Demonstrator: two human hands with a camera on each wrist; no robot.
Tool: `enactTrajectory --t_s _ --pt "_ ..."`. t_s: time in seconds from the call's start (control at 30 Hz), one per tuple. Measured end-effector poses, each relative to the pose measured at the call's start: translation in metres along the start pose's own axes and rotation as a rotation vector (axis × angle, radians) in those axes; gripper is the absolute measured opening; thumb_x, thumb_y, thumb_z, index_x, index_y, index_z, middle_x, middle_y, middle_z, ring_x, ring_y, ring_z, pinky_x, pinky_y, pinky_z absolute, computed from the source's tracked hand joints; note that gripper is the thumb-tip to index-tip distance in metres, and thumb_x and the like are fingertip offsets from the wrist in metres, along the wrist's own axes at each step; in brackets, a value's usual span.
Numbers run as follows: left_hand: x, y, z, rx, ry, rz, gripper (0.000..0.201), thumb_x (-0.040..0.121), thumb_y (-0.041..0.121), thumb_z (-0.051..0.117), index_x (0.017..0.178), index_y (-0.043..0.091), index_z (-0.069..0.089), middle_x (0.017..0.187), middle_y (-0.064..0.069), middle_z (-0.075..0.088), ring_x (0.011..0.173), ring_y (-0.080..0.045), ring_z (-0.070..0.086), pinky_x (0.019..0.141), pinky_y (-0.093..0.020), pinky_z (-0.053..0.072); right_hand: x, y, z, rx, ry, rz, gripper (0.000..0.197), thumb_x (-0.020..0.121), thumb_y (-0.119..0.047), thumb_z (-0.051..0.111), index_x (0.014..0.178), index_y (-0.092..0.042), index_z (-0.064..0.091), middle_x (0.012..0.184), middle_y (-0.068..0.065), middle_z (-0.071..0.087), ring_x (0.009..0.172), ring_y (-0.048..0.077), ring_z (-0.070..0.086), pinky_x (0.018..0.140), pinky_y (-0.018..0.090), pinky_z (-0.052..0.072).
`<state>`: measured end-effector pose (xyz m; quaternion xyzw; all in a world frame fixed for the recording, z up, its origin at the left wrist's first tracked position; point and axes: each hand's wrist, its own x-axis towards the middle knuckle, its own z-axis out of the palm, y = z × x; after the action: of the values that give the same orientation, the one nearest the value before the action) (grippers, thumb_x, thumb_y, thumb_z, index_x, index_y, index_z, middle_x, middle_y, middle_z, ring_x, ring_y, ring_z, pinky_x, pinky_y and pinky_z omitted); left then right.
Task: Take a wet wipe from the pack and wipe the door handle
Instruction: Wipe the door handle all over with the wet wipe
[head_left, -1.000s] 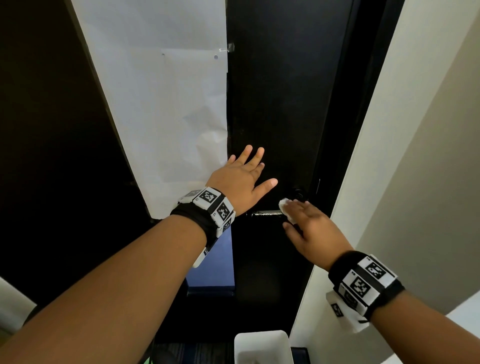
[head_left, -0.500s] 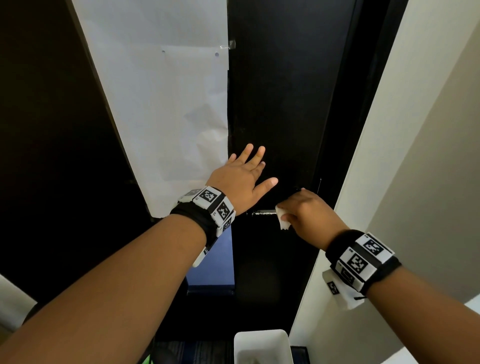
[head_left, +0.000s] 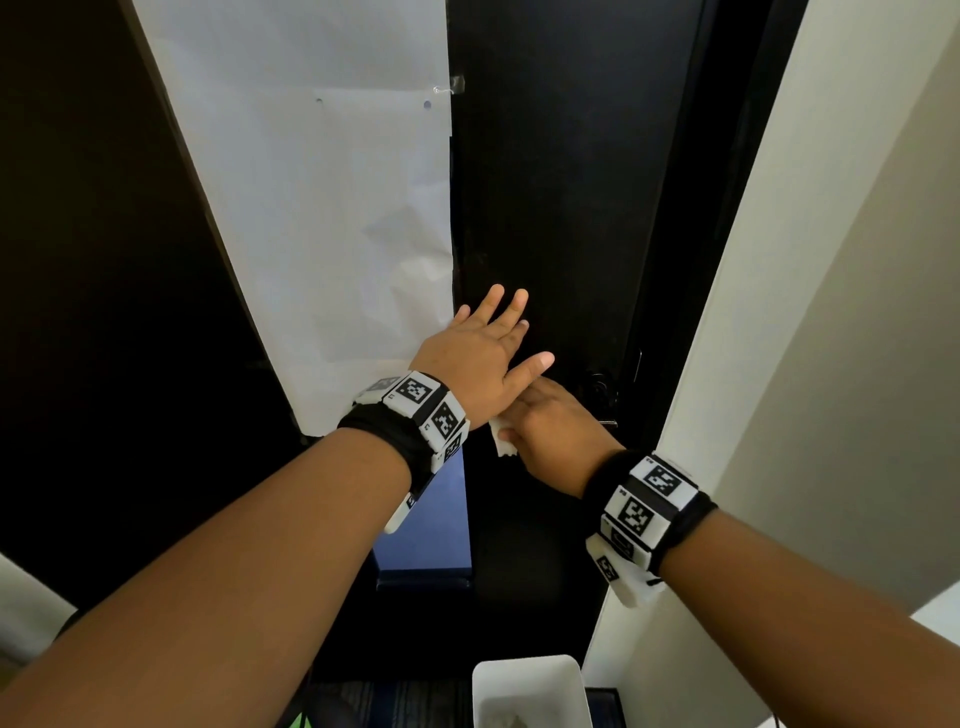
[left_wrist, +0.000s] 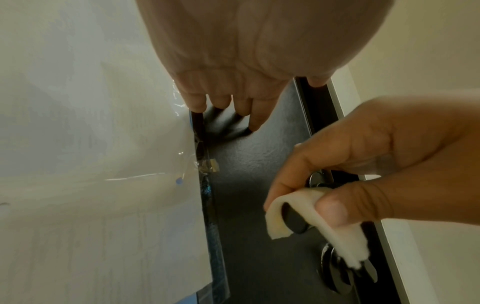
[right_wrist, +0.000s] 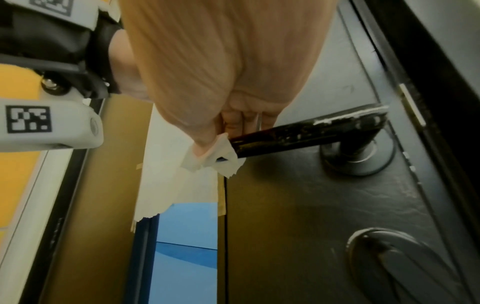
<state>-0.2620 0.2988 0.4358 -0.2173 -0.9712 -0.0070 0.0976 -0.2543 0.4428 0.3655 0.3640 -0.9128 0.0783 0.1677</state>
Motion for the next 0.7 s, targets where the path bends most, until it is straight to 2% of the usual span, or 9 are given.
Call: enactTrajectory --t_s 0.1,0.2,0.27,0.37,0.47,0.53,0.63,0.7 --pt "-0.001 0.001 -0.001 -0.008 0.0 -0.008 0.07 0.092 0.059 0.01 0.147 0.017 0.023 0.16 0.007 -0.004 0.146 -0.013 -0.011 0.12 -0.037 0.003 0.007 -0.013 0.003 -0.067 0.056 -0.066 0.029 0.088 -0.017 0.06 0.116 -0.009 0.065 0.124 0.015 0.063 0.124 0.032 0.05 0.111 0.043 0.03" --pt "-0.002 0.002 -0.002 -0.017 -0.004 -0.009 0.07 0.093 0.059 0.011 0.147 0.017 0.023 0.16 0.007 -0.005 0.146 -0.012 -0.012 0.121 -0.037 0.002 0.006 -0.022 0.009 -0.203 0.04 -0.172 0.027 0.091 -0.02 0.051 0.112 -0.016 0.066 0.122 0.006 0.065 0.127 0.028 0.045 0.114 0.043 0.024" --pt "-0.001 0.002 -0.003 -0.02 -0.006 -0.008 0.07 0.093 0.059 0.011 0.147 0.016 0.024 0.16 0.007 -0.005 0.145 -0.012 -0.013 0.121 -0.037 0.002 -0.005 -0.025 0.009 -0.162 0.118 -0.158 0.027 0.093 -0.019 0.046 0.109 -0.018 0.068 0.115 0.001 0.067 0.122 0.025 0.048 0.111 0.039 0.025" --pt "-0.001 0.0 -0.002 0.011 -0.002 -0.001 0.072 0.091 0.06 0.009 0.147 0.016 0.024 0.16 0.007 -0.005 0.146 -0.012 -0.011 0.121 -0.036 0.004 -0.036 -0.024 0.001 0.114 0.449 0.074 0.02 0.09 -0.016 0.062 0.107 -0.019 0.07 0.101 -0.003 0.069 0.105 0.018 0.056 0.093 0.034 0.039" --pt "0.0 -0.001 -0.002 0.006 -0.006 0.003 0.072 0.091 0.06 0.009 0.148 0.016 0.022 0.16 0.006 -0.006 0.146 -0.013 -0.012 0.12 -0.036 0.003 -0.055 -0.002 -0.011 0.274 0.624 0.384 0.016 0.091 -0.017 0.062 0.103 -0.019 0.071 0.093 -0.004 0.07 0.091 0.015 0.055 0.082 0.03 0.041" --pt "-0.001 -0.001 -0.001 0.002 -0.008 0.01 0.073 0.091 0.06 0.009 0.148 0.016 0.022 0.16 0.006 -0.006 0.145 -0.012 -0.013 0.12 -0.036 0.002 -0.054 0.019 -0.017 0.266 0.623 0.565 0.014 0.093 -0.019 0.057 0.091 -0.017 0.071 0.082 0.0 0.068 0.083 0.021 0.055 0.076 0.031 0.041" --pt "-0.001 0.0 -0.001 0.004 -0.008 0.01 0.073 0.091 0.06 0.009 0.148 0.017 0.021 0.16 0.006 -0.007 0.145 -0.012 -0.014 0.12 -0.036 0.002 -0.045 0.045 -0.022 0.238 0.548 0.769 0.026 0.093 -0.022 0.054 0.072 -0.01 0.062 0.064 0.005 0.054 0.072 0.03 0.055 0.062 0.029 0.037" --pt "-0.001 0.0 -0.002 0.007 -0.011 0.004 0.072 0.091 0.06 0.009 0.148 0.017 0.021 0.159 0.006 -0.007 0.145 -0.013 -0.014 0.12 -0.036 0.003 -0.037 0.052 -0.023 0.214 0.479 0.857 0.028 0.091 -0.029 0.053 0.072 -0.011 0.064 0.066 0.009 0.058 0.07 0.03 0.057 0.058 0.029 0.038"
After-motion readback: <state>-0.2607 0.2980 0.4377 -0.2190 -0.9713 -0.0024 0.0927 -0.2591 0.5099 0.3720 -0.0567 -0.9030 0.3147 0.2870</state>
